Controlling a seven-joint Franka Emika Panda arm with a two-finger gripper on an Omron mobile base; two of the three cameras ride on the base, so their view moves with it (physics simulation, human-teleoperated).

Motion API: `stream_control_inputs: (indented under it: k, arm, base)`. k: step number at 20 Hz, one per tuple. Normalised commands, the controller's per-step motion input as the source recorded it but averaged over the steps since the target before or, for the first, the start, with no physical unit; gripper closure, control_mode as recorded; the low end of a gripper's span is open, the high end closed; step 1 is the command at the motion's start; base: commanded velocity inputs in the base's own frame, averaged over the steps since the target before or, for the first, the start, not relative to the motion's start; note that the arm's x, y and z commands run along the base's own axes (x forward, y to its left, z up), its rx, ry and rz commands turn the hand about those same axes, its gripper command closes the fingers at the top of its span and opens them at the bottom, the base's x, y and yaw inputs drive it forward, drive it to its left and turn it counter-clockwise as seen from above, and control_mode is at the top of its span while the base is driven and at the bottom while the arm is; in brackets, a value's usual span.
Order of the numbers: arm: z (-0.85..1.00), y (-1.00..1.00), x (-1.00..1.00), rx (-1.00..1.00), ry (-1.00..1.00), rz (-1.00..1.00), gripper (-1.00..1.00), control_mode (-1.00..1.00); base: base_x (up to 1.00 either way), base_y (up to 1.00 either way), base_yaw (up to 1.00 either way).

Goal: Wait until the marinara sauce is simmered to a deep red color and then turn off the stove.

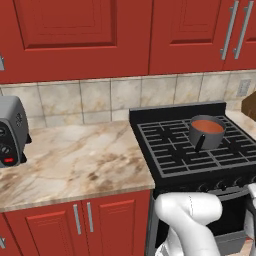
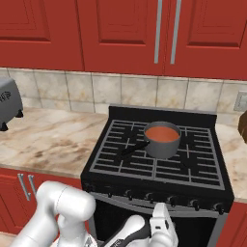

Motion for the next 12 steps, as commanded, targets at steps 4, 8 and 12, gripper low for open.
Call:
stream_control_inputs:
  k: [4,8,12]
  arm:
    - [0.00,0.00,0.00,-0.28,0.00,0.11,-1.00,-1.00]
    - [-0.05,0.00,0.01,-0.19,0.00,0.03,-1.00,-1.00]
    - [0.00,0.00,0.07,-0.15,0.00,0.00,-1.00,-1.00]
  base:
    - [0.00,0.00,0.00]
    - [0.00,0.00,0.00]
    - [0.00,0.00,0.00]
